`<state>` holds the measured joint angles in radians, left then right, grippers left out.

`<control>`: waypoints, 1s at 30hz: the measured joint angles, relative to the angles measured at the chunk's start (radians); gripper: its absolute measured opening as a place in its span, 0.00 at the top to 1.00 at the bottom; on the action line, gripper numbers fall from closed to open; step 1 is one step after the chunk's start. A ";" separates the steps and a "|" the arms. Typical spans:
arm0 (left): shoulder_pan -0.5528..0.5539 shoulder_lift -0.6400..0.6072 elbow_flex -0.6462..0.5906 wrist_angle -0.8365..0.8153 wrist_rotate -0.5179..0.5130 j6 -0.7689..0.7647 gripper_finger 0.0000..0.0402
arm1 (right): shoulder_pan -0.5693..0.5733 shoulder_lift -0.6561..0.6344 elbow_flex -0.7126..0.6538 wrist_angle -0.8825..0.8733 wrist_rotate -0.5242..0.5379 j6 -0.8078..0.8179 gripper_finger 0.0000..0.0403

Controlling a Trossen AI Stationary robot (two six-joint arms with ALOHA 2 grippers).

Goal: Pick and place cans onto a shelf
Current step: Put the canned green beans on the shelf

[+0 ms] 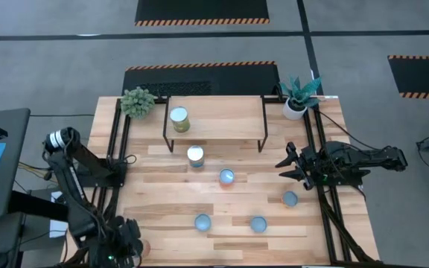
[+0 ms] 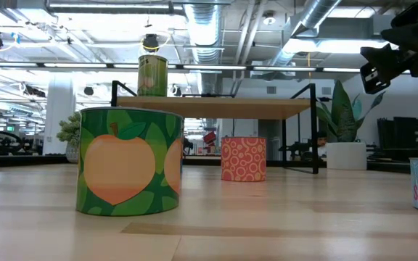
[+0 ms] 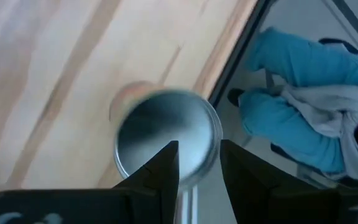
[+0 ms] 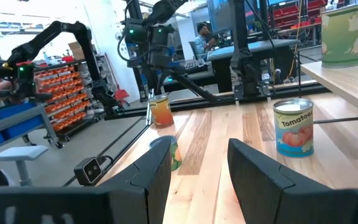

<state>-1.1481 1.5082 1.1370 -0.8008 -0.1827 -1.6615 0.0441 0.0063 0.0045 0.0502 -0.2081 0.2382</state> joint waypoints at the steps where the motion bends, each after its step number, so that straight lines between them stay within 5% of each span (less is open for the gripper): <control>1: 0.000 0.001 0.000 -0.006 -0.011 0.002 0.74 | 0.000 0.000 0.000 0.000 0.000 0.000 0.55; 9: 0.003 -0.002 0.000 -0.172 0.023 0.019 0.80 | 0.000 0.000 0.000 0.000 0.000 -0.001 0.55; 30: 0.004 -0.002 0.000 -0.173 0.064 0.022 0.87 | 0.000 0.000 0.000 0.000 0.000 -0.002 0.55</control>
<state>-1.1439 1.5066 1.1374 -0.9733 -0.1188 -1.6398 0.0441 0.0063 0.0046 0.0498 -0.2081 0.2363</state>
